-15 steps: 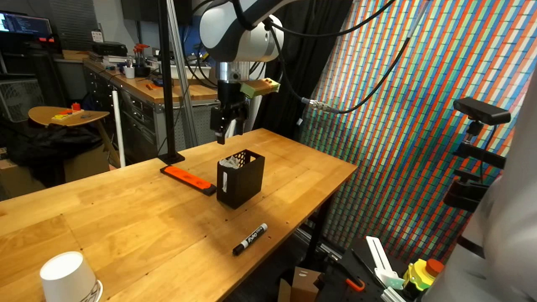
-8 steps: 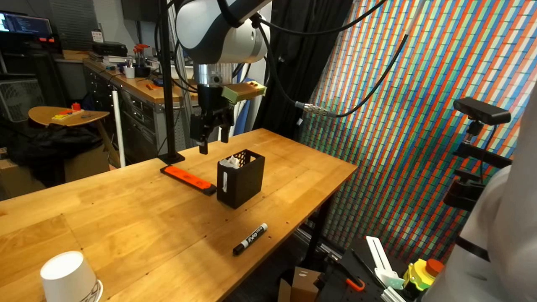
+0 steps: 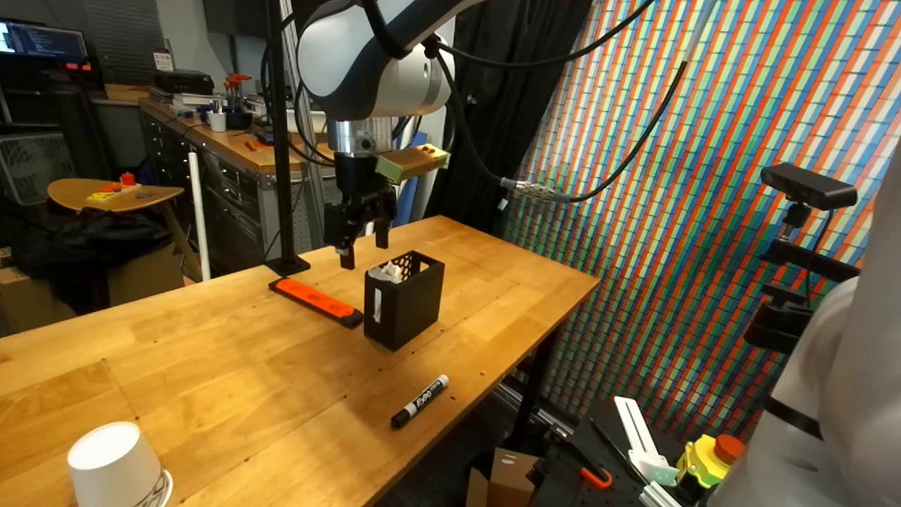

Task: Put the towel in the black box

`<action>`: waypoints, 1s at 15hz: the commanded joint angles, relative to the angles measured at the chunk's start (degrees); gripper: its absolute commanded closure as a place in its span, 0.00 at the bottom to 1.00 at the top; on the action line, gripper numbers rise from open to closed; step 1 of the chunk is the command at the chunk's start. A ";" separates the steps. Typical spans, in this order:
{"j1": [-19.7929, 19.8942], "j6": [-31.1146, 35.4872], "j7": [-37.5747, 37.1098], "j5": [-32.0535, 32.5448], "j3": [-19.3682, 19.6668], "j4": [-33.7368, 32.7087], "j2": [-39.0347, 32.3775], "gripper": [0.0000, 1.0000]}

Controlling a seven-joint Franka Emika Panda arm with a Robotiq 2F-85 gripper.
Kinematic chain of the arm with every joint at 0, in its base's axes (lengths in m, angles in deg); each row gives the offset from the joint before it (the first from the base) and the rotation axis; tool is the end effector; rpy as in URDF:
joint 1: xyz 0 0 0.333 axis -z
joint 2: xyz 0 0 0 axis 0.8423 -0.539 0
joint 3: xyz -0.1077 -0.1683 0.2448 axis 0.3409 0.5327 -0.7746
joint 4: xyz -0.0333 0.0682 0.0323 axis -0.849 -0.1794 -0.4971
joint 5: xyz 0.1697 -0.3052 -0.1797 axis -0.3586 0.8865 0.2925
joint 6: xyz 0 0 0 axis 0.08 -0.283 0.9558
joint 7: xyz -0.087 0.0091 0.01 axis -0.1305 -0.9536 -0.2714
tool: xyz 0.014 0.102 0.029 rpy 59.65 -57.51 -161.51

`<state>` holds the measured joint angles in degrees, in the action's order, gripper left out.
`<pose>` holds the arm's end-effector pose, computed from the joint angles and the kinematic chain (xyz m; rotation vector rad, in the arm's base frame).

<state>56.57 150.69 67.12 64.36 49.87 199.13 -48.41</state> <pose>0.5739 0.0241 0.3648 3.0586 0.4717 -0.0957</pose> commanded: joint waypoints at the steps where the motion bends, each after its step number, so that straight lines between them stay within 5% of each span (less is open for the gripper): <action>1: 0.01 1.08 0.05 2.22 0.32 0.81 1.28 0.00; 15: 0.77 1.70 2.25 2.50 0.82 1.19 -0.73 0.00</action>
<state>56.95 151.27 68.12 66.26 50.58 200.40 -49.17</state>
